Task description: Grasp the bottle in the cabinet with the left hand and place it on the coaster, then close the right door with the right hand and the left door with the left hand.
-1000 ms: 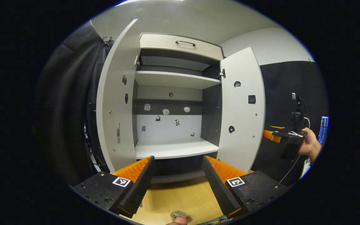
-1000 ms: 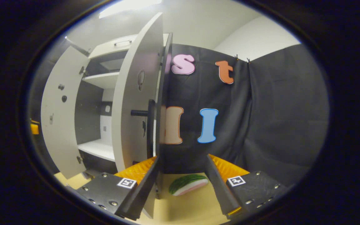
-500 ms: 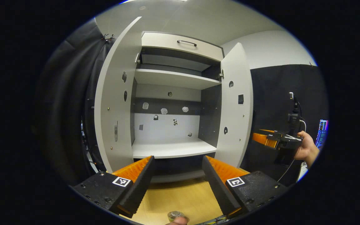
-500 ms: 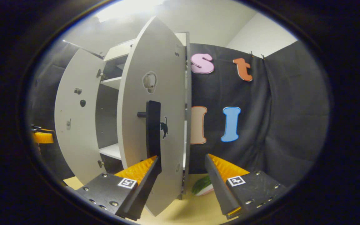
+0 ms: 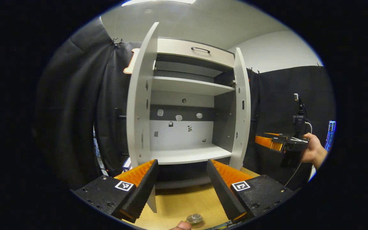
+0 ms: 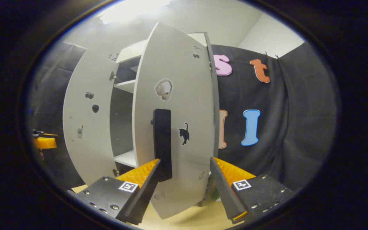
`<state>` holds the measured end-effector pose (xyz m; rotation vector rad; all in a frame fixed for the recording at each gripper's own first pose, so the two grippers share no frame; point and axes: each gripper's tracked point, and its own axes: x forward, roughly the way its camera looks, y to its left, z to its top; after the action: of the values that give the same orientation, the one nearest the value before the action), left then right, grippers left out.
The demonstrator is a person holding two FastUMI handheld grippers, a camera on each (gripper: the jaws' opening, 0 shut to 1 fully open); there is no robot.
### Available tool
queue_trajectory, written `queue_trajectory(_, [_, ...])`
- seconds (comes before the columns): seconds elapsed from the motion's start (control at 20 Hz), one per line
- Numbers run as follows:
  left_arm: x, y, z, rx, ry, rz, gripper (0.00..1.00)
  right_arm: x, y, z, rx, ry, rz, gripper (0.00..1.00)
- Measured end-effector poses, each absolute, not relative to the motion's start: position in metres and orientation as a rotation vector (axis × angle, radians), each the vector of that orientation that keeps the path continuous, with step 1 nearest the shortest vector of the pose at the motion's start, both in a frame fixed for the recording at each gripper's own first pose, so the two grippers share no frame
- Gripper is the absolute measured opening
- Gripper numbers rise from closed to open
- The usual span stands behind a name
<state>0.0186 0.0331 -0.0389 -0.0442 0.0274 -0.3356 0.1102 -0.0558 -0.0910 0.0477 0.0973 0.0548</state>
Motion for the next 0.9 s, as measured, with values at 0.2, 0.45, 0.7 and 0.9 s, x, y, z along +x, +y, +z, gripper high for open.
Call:
queue_trajectory(0.2, [0.018, 0.064, -0.042, -0.046, 0.027, -0.312, 0.95, 0.116, -0.058, -0.097, 0.045, 0.117, -0.021, 0.97])
queue_trajectory(0.45, [0.026, 0.105, -0.054, -0.068, 0.058, -0.296, 0.95, 0.111, -0.048, -0.101, 0.062, 0.112, -0.050, 0.94])
queue_trajectory(0.7, [0.045, 0.149, -0.066, -0.077, 0.091, -0.258, 0.96, 0.098, -0.038, -0.102, 0.037, 0.106, -0.066, 0.94])
queue_trajectory(0.9, [0.056, 0.185, -0.078, -0.073, 0.114, -0.211, 0.92, 0.091, -0.027, -0.099, 0.020, 0.094, -0.057, 0.96])
